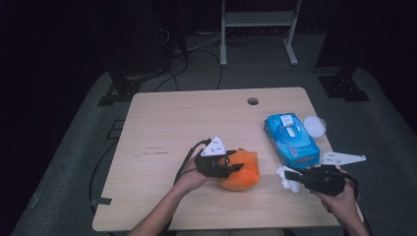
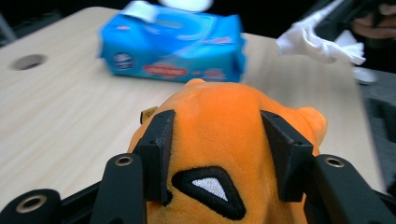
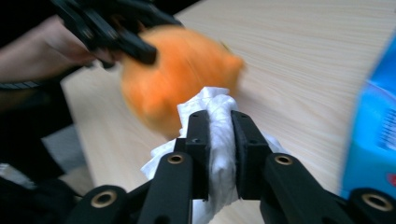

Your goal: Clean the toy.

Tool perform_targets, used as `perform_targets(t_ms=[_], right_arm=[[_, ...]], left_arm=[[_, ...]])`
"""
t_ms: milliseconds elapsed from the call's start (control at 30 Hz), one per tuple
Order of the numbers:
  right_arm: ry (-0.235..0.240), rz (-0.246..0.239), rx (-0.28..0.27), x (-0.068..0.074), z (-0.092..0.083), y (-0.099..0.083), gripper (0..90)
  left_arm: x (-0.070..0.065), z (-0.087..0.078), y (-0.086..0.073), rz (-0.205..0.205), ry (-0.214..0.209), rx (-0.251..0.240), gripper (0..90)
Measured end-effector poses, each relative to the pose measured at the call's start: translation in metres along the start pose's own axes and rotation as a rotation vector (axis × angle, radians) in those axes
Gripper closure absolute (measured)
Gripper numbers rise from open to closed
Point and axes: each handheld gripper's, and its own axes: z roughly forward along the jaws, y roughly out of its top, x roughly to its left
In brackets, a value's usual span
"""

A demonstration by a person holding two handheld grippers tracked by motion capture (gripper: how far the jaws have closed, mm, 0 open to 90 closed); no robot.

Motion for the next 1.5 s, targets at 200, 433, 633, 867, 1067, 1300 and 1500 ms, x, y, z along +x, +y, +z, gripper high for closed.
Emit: perform_targets(t_ms=[200, 433, 633, 867, 1067, 1300, 1500], right_arm=[[-0.041, 0.009, 0.031, -0.008, 0.003, -0.006, 64.7], [-0.033, 0.006, 0.058, -0.01, 0.015, -0.011, 56.4], [-0.015, 0.013, 0.057, -0.011, 0.019, -0.011, 52.4], [-0.02, 0.016, 0.04, -0.008, 0.018, -0.01, 49.5], [-0.027, 0.012, 0.04, -0.007, 0.019, -0.009, 48.3], [-0.027, 0.027, 0.041, -0.011, 0.02, -0.01, 47.5], [-0.028, 0.03, 0.046, -0.012, 0.021, -0.012, 46.1]], left_arm=[[0.017, -0.005, -0.009, -0.029, 0.065, 0.021, 49.3], [0.023, -0.004, -0.012, -0.036, 0.088, 0.025, 48.1], [0.024, -0.009, -0.009, -0.064, 0.055, 0.018, 37.5], [0.026, -0.029, -0.014, -0.126, 0.069, -0.027, 26.5], [0.027, -0.045, -0.024, -0.16, 0.097, -0.045, 21.2], [0.034, -0.057, -0.036, -0.207, 0.12, -0.044, 17.9], [0.036, -0.067, -0.048, -0.237, 0.134, -0.043, 16.6]])
